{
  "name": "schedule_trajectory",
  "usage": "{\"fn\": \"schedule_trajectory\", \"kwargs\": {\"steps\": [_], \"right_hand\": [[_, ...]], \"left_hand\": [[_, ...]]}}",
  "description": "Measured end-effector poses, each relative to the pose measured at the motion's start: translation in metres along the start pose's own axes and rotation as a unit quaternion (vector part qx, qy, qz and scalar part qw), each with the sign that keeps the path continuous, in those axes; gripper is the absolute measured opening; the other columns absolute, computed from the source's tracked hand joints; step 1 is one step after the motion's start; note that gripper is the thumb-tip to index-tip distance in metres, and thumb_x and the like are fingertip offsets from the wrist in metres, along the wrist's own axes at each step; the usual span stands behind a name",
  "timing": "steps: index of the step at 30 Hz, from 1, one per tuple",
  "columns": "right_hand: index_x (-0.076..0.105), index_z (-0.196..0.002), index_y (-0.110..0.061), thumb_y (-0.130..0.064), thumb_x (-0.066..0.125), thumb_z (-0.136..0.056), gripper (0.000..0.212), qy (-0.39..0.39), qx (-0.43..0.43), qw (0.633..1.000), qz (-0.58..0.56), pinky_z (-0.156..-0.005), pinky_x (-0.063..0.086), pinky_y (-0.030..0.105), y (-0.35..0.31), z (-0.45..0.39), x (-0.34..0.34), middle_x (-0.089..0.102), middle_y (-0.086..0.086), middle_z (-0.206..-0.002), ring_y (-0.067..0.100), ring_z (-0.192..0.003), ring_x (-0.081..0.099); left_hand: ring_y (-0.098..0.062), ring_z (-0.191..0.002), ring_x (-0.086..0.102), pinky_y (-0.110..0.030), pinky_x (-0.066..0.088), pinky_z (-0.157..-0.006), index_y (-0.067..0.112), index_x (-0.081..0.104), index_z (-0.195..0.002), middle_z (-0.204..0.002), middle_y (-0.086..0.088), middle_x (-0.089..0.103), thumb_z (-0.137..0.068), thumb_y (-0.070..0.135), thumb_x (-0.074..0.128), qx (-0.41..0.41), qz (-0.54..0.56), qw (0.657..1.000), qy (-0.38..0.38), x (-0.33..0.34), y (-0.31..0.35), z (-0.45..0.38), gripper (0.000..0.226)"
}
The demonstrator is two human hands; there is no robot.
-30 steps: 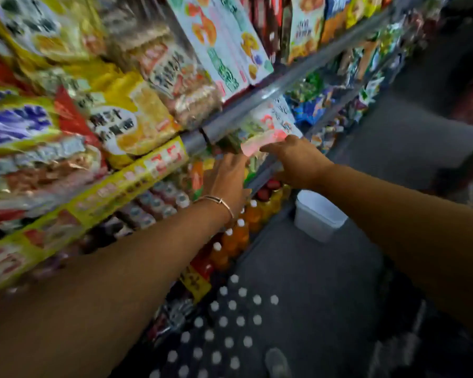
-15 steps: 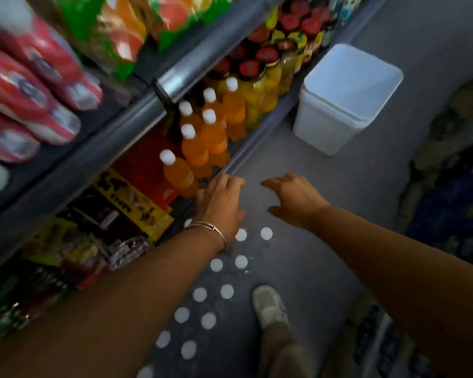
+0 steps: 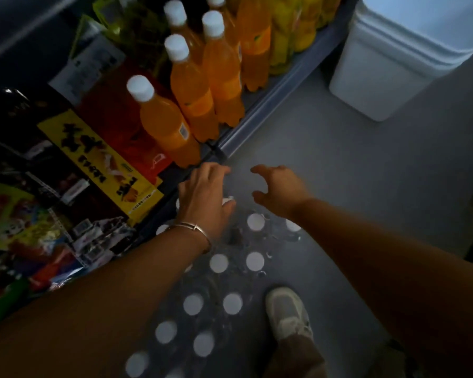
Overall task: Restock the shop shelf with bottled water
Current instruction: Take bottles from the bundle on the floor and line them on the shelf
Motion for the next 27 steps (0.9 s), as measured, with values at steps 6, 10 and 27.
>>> {"fn": "schedule_trajectory", "kwargs": {"steps": [6,10,27], "right_hand": [[0.032,-0.145,-0.018,-0.033,0.065,-0.085,0.070,-0.041,-0.037,0.998,-0.020,-0.096,0.042,0.038,-0.038,-0.045,0.027,0.051,0.013,-0.135,0.031,-0.123,0.047],[0.044,-0.134,-0.016,-0.029,0.071,-0.082,0.060,-0.074,-0.024,0.993,-0.084,-0.097,0.043,0.039,-0.055,-0.066,0.049,0.054,0.011,-0.132,0.029,-0.120,0.051],[0.060,-0.118,-0.009,-0.020,0.074,-0.079,0.043,0.025,-0.081,0.976,-0.201,-0.079,0.037,0.020,-0.100,-0.001,-0.113,0.061,0.008,-0.118,0.022,-0.112,0.054]], "left_hand": [[-0.023,-0.127,0.033,-0.042,0.030,-0.102,0.020,0.042,-0.128,-0.133,-0.002,0.038,-0.081,0.026,0.067,-0.037,-0.013,0.999,0.023,0.000,-0.040,-0.011,0.054],[-0.021,-0.130,0.030,-0.041,0.028,-0.104,0.024,0.038,-0.131,-0.136,0.000,0.035,-0.082,0.030,0.066,-0.064,-0.011,0.998,0.021,0.007,-0.058,-0.017,0.057],[-0.028,-0.125,0.034,-0.045,0.033,-0.102,0.019,0.041,-0.124,-0.130,-0.005,0.038,-0.076,0.029,0.072,-0.044,0.051,0.998,0.006,-0.102,-0.004,0.007,0.058]]}}
Point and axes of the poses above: each hand's wrist, its own z-axis away from the middle knuckle, its own x-axis out of the palm, y = z × x, the point moved 7 cm from there along -z, towards the middle knuckle
